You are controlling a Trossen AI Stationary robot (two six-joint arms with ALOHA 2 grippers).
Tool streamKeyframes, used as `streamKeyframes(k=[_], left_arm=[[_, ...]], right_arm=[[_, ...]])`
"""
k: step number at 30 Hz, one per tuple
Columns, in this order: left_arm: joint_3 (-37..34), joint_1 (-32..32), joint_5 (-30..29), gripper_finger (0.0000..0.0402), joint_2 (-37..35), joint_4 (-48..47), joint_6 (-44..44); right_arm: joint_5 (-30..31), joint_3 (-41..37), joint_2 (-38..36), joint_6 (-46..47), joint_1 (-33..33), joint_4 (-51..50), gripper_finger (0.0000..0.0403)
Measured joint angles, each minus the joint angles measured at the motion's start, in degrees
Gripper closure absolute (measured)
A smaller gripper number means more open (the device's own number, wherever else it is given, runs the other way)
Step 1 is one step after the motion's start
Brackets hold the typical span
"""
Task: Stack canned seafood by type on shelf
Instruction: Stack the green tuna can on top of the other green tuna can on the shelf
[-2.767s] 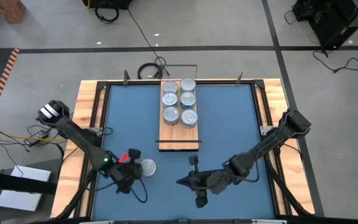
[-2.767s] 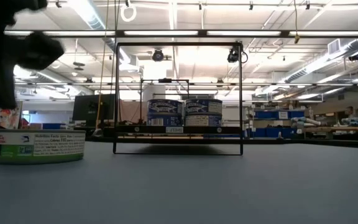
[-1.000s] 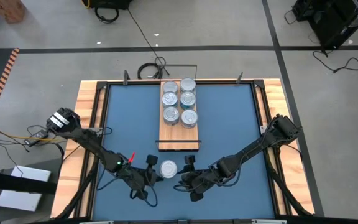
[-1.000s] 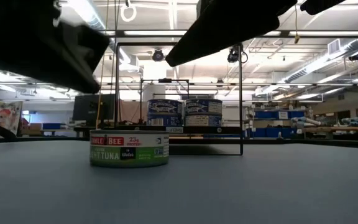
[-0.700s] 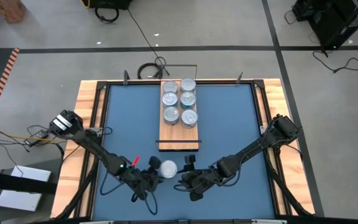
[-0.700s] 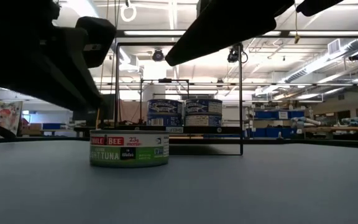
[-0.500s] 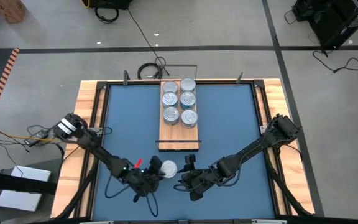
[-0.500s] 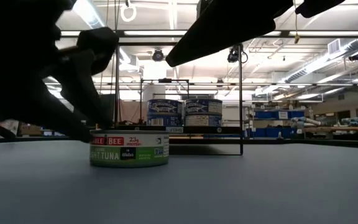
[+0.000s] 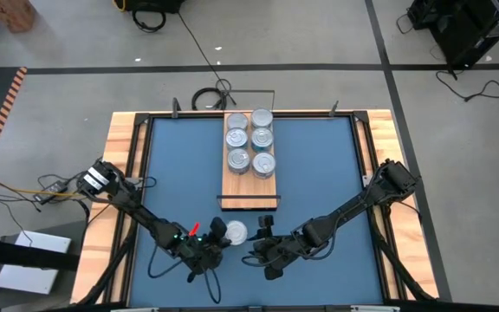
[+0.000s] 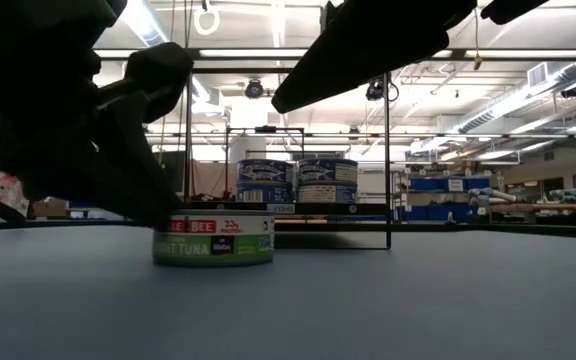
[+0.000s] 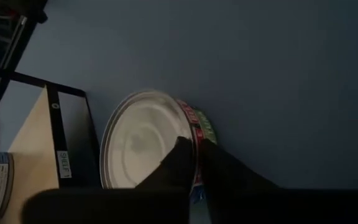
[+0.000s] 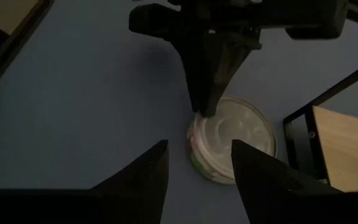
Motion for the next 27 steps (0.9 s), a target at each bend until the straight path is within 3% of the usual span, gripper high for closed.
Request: streamKeyframes(k=[3,8,19,22,27], left_arm=[[0.0,0.0,0.33,0.0394,0.0,1.17,-0.18],[1.37,0.21,1.49,0.0398,0.13,0.9,-1.53],[8.72,2.62,3.34,0.0401,0.17,-4.04,-9.25],[9.52,3.17,3.58,0.0401,0.17,-4.46,-10.43],[10.44,3.61,3.56,0.0401,0.15,-4.28,-11.03]], right_arm=[[-0.13,0.0,0.0,0.12,0.19,-0.23,0.0221],[0.93,0.0,0.0,-1.11,1.08,-0.3,0.0209],[9.79,0.0,2.52,-5.04,3.44,-1.8,0.012],[14.17,-0.02,5.69,-8.05,4.54,-1.69,0.0103],[27.92,1.47,11.5,-13.34,6.67,-0.99,0.0089]])
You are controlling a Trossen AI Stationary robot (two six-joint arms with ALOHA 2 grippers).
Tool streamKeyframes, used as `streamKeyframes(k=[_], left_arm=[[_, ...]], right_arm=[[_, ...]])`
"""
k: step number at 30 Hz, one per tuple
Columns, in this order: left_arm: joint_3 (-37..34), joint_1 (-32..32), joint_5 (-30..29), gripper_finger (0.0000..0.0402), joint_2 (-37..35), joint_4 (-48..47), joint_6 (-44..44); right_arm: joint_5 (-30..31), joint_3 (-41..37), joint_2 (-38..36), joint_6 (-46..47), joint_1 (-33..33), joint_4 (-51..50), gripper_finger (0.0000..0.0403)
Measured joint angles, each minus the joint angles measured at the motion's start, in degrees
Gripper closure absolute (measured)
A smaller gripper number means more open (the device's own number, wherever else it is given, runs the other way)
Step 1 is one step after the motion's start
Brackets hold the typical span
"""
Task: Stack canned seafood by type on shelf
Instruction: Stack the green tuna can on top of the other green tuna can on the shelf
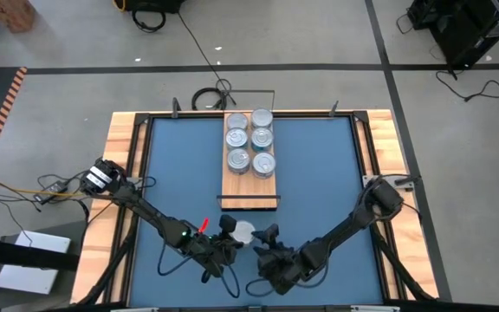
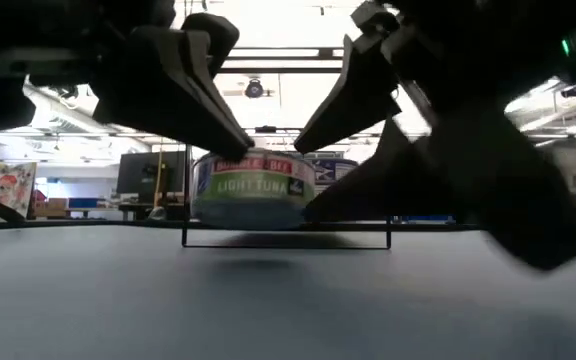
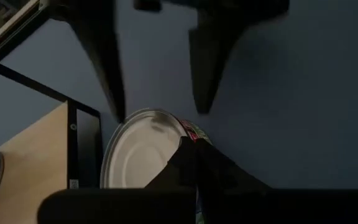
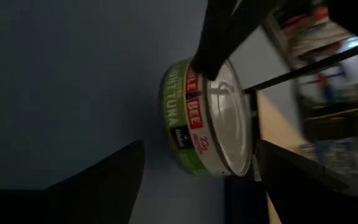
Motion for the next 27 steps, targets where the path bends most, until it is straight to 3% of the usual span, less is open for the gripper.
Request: streamKeyframes(k=[10,21,27], left_arm=[[0.4,0.61,0.92,0.0401,-0.04,1.19,-1.6],[0.48,0.7,2.61,0.0401,-0.34,3.16,-1.97],[0.49,-0.11,2.47,0.0385,-2.09,3.08,-2.04]], right_arm=[[12.05,6.66,7.7,-4.21,1.09,0.94,0.0111],[9.36,7.45,7.78,-4.7,0.31,1.67,0.0263],[9.01,7.45,6.57,-4.36,0.88,2.16,0.027]])
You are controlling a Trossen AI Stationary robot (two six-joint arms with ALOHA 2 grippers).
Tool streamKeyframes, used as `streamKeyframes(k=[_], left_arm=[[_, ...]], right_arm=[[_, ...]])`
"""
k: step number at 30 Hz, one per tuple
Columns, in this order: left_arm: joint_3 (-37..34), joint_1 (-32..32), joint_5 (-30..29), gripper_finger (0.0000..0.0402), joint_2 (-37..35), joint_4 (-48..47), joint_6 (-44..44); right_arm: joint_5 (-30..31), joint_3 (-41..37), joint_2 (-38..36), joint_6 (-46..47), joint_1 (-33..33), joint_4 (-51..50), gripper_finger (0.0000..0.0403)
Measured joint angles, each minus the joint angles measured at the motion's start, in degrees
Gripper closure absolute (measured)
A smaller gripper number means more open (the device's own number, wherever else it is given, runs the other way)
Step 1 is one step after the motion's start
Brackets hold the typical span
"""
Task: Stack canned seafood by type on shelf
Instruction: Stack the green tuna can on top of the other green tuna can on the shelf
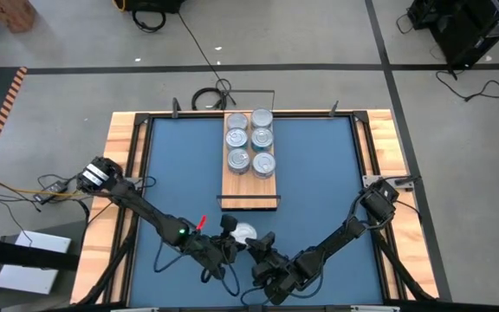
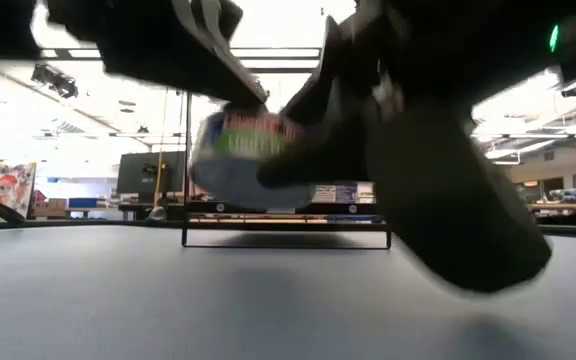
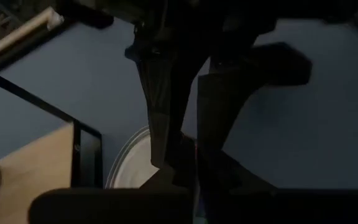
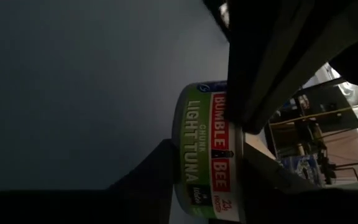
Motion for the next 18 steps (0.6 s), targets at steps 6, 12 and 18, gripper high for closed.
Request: streamKeyframes(k=[6,12,18], left_arm=[[-0.16,-2.24,-1.7,0.0357,-7.25,-0.74,-0.27],[-0.2,-4.81,-3.22,0.0341,-15.5,-1.88,-1.05],[-0.21,-5.36,-4.04,0.0353,-22.77,-7.41,-4.56]], right_arm=[[0.16,0.0,-3.42,-0.14,0.88,-0.58,0.027],[-0.41,-0.01,-6.94,-3.52,2.08,-1.0,0.027],[-0.18,0.02,-10.96,-6.92,2.87,-0.03,0.027]])
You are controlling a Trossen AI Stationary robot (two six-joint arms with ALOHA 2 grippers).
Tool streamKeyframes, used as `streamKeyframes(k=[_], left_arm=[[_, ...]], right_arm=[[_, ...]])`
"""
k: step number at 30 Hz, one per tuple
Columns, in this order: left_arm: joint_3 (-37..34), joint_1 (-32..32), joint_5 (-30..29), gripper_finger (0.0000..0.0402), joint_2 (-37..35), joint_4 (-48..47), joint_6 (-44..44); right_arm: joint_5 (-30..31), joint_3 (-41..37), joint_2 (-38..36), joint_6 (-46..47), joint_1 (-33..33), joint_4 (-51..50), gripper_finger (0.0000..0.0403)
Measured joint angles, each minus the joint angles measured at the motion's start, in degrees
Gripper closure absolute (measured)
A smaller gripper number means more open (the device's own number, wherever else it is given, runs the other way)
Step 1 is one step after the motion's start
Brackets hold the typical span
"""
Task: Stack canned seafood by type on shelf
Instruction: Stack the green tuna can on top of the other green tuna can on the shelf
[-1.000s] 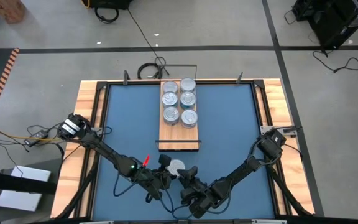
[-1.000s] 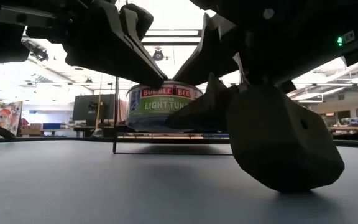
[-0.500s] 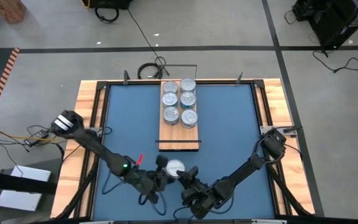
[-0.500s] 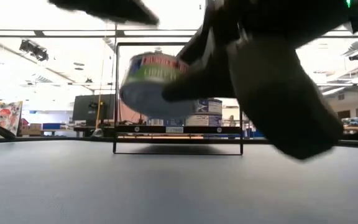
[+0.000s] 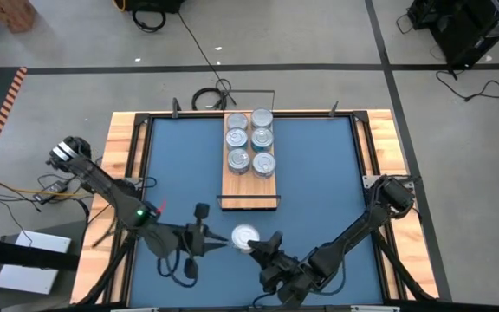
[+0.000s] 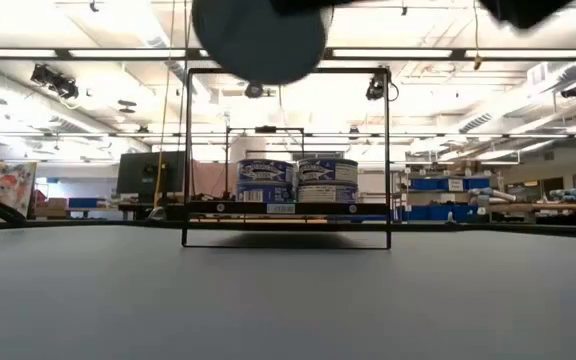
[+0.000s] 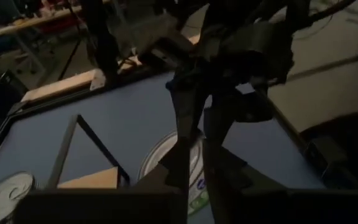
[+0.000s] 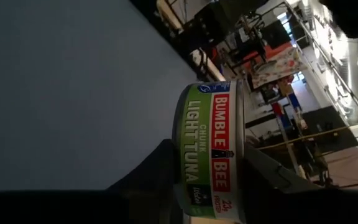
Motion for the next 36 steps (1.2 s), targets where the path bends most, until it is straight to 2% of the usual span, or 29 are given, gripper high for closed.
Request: streamKeyframes(k=[4,8,10,13,16,20,27,32,36], left_arm=[[-4.24,1.65,1.27,0.0391,-3.63,6.79,0.24],[-11.5,3.99,4.75,0.0395,-7.62,17.75,0.07],[-13.63,4.07,5.92,0.0394,-9.5,18.86,4.27],[-14.26,2.7,3.46,0.0388,-9.58,17.77,11.95],[-13.6,0.42,-0.63,0.0363,-8.66,17.83,20.94],[-12.75,-2.47,-8.97,0.0312,-6.96,17.77,29.66],[-10.08,-3.74,-16.85,0.0218,-2.81,17.94,34.81],[-6.61,-3.74,-17.53,0.017,1.04,18.21,36.12],[-4.74,-3.74,-17.78,0.0149,3.05,17.95,36.21]], right_arm=[[-0.04,-0.02,-2.68,-2.09,0.31,0.22,0.027],[-0.1,-0.02,-5.41,-3.3,0.32,0.37,0.027],[-0.82,-0.02,-6.37,-3.68,0.32,0.28,0.027],[-2.1,-0.02,-8.13,-3.57,0.32,0.33,0.027],[-3.32,-0.02,-9.81,-1.45,-0.11,0.09,0.027],[-4.38,-0.02,-11.12,0.55,-0.73,-0.06,0.027],[-7.39,-0.02,-11.53,3.34,-1.59,-0.01,0.027],[-9.21,-0.02,-11.53,5.31,-2.21,0.0,0.027],[-9.25,-0.02,-11.53,5.42,-2.17,0.17,0.0269]])
